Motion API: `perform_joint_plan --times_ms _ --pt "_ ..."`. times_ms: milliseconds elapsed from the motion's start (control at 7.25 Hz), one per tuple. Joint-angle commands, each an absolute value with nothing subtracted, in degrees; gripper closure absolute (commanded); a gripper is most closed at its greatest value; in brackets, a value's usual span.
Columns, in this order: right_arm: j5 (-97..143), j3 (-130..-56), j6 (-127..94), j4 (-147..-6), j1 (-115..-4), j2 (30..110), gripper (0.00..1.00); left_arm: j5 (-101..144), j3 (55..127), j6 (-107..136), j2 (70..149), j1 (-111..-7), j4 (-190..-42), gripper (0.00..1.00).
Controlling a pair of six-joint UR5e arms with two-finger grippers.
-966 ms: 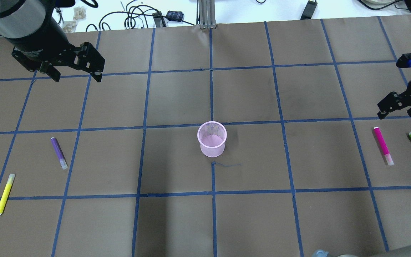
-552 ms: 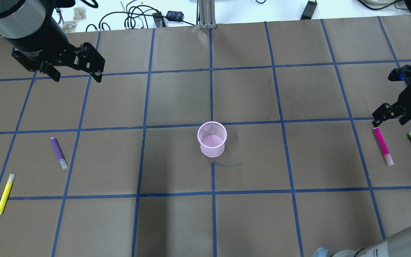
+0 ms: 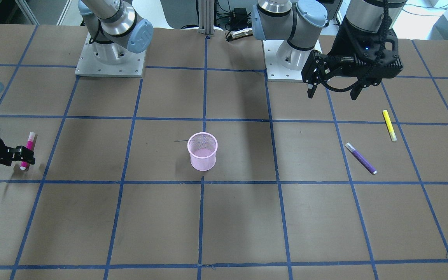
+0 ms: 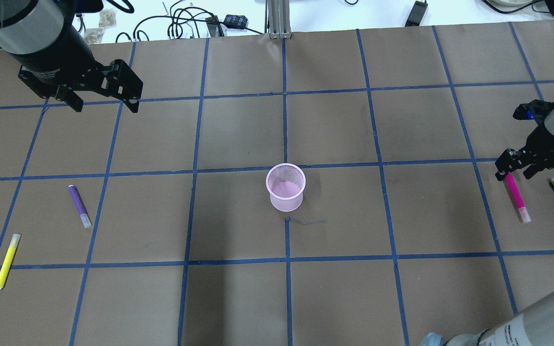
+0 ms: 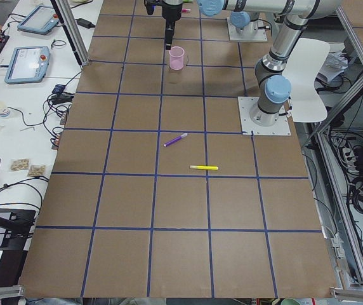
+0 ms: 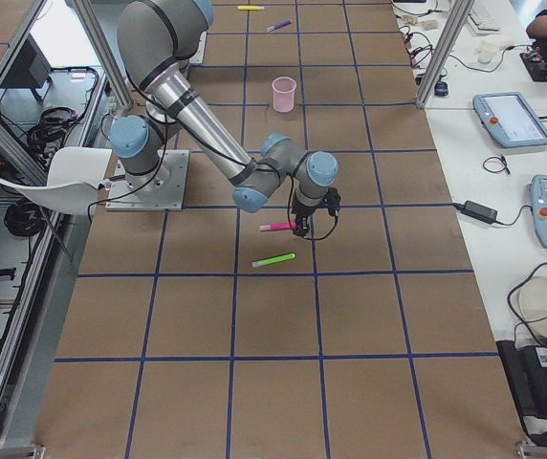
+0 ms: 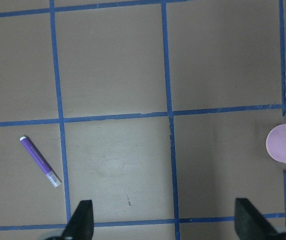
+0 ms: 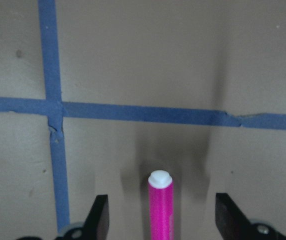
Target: Insert purple and pink pens into pink cup
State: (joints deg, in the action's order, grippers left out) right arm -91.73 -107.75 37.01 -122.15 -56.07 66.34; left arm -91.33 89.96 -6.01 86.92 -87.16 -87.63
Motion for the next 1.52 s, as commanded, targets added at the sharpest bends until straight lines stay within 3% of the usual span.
perform_joint_plan --times_ms 0,276,414,828,1103,1379 --pt "-92.5 -107.8 36.7 -122.0 -56.1 65.9 0.46 -91.4 90.3 -5.9 87.2 -87.1 -87.7 0.00" --pt "-93.1 -107.8 36.7 -121.7 -56.1 66.0 0.75 -91.6 94.8 -5.1 88.6 -85.7 -86.7 0.00" --pt "-94.5 -107.8 36.8 -121.4 -56.1 66.0 1.00 -92.6 94.7 -4.9 89.2 -83.7 -86.7 0.00" --pt "-94.7 -106.9 37.2 -120.6 -56.1 67.3 1.00 -92.0 98.4 -4.9 90.7 -64.6 -86.7 0.00" --pt "-93.3 -107.0 37.0 -120.5 -56.8 75.9 1.00 -89.7 104.5 -4.3 96.3 -56.3 -74.7 0.00" --pt "-83.1 -104.2 29.9 -124.0 -65.1 79.4 1.00 -85.2 105.9 -4.3 102.8 -53.6 -66.3 0.00"
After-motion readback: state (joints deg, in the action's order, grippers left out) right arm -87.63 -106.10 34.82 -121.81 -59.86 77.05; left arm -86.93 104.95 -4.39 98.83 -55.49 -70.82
